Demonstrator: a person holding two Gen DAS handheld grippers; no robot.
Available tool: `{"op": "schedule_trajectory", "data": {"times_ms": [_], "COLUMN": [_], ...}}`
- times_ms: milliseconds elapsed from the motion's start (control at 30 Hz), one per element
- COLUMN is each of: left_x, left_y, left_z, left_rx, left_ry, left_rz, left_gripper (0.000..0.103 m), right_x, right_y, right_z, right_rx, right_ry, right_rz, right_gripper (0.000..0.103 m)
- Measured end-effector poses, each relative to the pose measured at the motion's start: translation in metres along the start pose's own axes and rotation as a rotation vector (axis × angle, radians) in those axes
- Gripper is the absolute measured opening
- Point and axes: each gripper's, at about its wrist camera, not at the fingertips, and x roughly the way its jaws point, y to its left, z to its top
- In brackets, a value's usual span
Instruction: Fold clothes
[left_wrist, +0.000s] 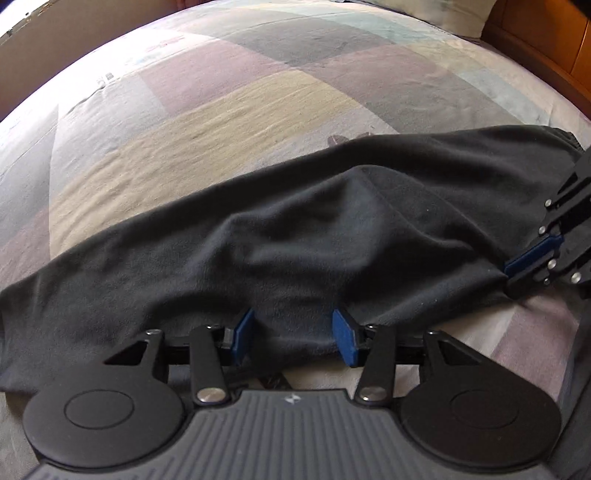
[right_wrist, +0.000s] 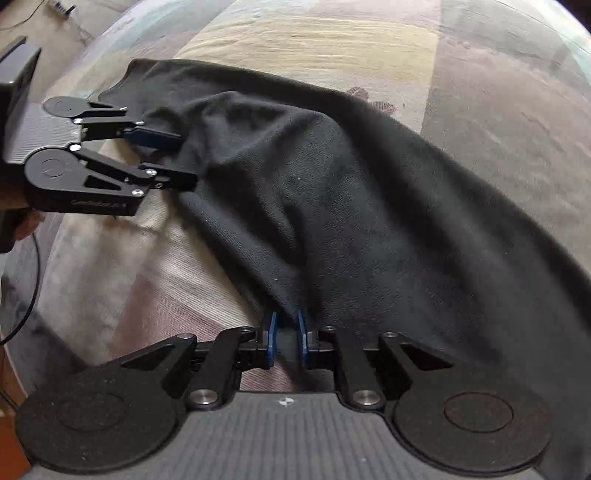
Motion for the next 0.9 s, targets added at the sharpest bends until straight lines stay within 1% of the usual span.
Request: {"op": "schedule_trajectory", "data": {"times_ms": [33,67,100,133,200,300,367,433,467,533,633,733,900], "left_x": [-0.003,-0.007,-0.012,-0.016,-0.025,-0.028,-0.024,-0.02,-0.018,-0.015,-0.012,-0.009,-0.008], "left_y": [0.004,0.005,0.003,0.001,-0.007,-0.019,-0.03,-0.041,-0.046,-0.054,-0.065,-0.076,-0.082], "left_z": [-0.003,-0.004,-0.002,-0.001,0.006,0.019,0.028,0.034,0.037,0.039,0.042,0.045,0.044], "left_rx": [-0.017,-0.019,0.0,0.021,0.048,0.06,0.049,0.028,0.013,-0.01,-0.043,-0.077,-0.066], "left_ry": [0.028,0.062,0.077,0.089,0.07,0.047,0.041,0.024,0.014,0.018,0.025,0.032,0.057], "left_rz": [0.004,0.021,0.039,0.057,0.03,-0.011,-0.024,-0.046,-0.063,-0.088,-0.126,-0.163,-0.167], "left_gripper": [0.051,0.05,0.049,0.048,0.049,0.053,0.053,0.053,0.053,0.053,0.053,0.053,0.053], "right_x": [0.002,0.0,-0.005,-0.012,-0.028,-0.059,-0.077,-0.088,-0.089,-0.087,-0.075,-0.065,-0.056], "right_y": [0.005,0.01,0.01,0.005,-0.008,-0.061,-0.099,-0.139,-0.157,-0.189,-0.217,-0.229,-0.244], "right_z": [-0.003,-0.002,-0.001,-0.001,0.0,0.0,0.002,0.004,0.006,0.011,0.017,0.018,0.019], "right_rx": [-0.001,-0.029,-0.041,-0.034,-0.02,0.003,0.011,-0.001,-0.008,-0.028,-0.066,-0.078,-0.066], "right_ry": [0.005,0.015,0.015,0.002,-0.023,-0.079,-0.111,-0.122,-0.119,-0.093,-0.024,0.042,0.129], "right_rz": [0.024,0.077,0.11,0.123,0.133,0.042,-0.022,-0.083,-0.096,-0.086,-0.025,0.046,0.179], "right_gripper": [0.049,0.045,0.037,0.037,0.037,0.038,0.038,0.038,0.038,0.038,0.038,0.038,0.038]}}
